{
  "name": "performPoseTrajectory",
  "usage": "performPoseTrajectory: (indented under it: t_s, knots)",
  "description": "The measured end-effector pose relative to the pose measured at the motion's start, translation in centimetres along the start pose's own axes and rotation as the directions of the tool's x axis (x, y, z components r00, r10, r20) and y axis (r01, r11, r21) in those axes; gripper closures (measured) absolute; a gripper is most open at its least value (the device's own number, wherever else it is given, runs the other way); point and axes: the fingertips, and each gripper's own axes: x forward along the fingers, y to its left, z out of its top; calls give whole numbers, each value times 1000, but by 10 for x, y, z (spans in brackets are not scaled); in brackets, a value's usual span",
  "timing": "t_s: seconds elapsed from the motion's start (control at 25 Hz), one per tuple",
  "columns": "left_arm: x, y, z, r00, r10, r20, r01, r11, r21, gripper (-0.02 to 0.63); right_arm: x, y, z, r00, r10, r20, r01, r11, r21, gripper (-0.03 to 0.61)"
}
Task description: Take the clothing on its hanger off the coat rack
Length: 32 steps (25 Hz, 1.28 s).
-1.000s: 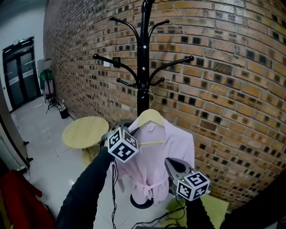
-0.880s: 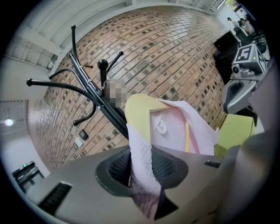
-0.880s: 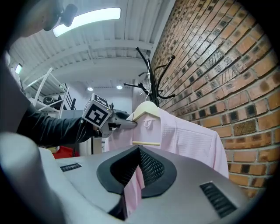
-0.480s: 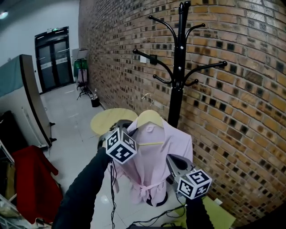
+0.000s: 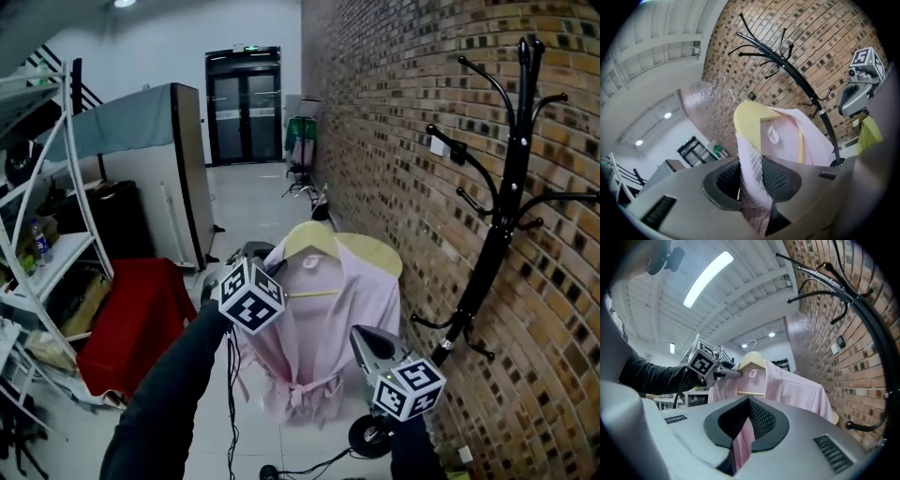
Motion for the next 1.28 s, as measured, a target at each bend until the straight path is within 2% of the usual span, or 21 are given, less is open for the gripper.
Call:
performPoseTrajectory:
  t_s: [0.16, 0.4, 0.52, 0.76, 0.88, 1.12, 1.28]
  knots:
    - [-16, 72, -68, 988, 110, -108, -113, 993, -26, 491, 80, 37, -11, 990, 143, -8, -143, 990, 16, 600]
    - [-26, 204, -203, 952, 213, -219, -236, 968, -84, 492, 242, 117, -25, 957, 289, -34, -290, 957, -13, 600]
    - [-28, 264, -271, 925, 262, -273, -289, 955, -62, 492, 321, 154, -34, 939, 341, -51, -342, 939, -21, 600]
    - [-27, 372, -392, 896, 301, -327, -334, 941, -49, 492, 466, 229, -52, 911, 409, -53, -410, 912, -9, 600]
    - [-29, 423, -437, 874, 331, -355, -369, 928, -43, 494, 528, 260, -55, 891, 452, -47, -453, 892, -1, 600]
    - [-31, 520, -504, 821, 405, -403, -455, 890, -32, 494, 639, 302, -58, 839, 544, -25, -544, 839, 7, 600]
    - [-31, 597, -544, 760, 470, -449, -532, 846, -16, 494, 725, 324, -59, 781, 624, 7, -624, 781, 15, 600]
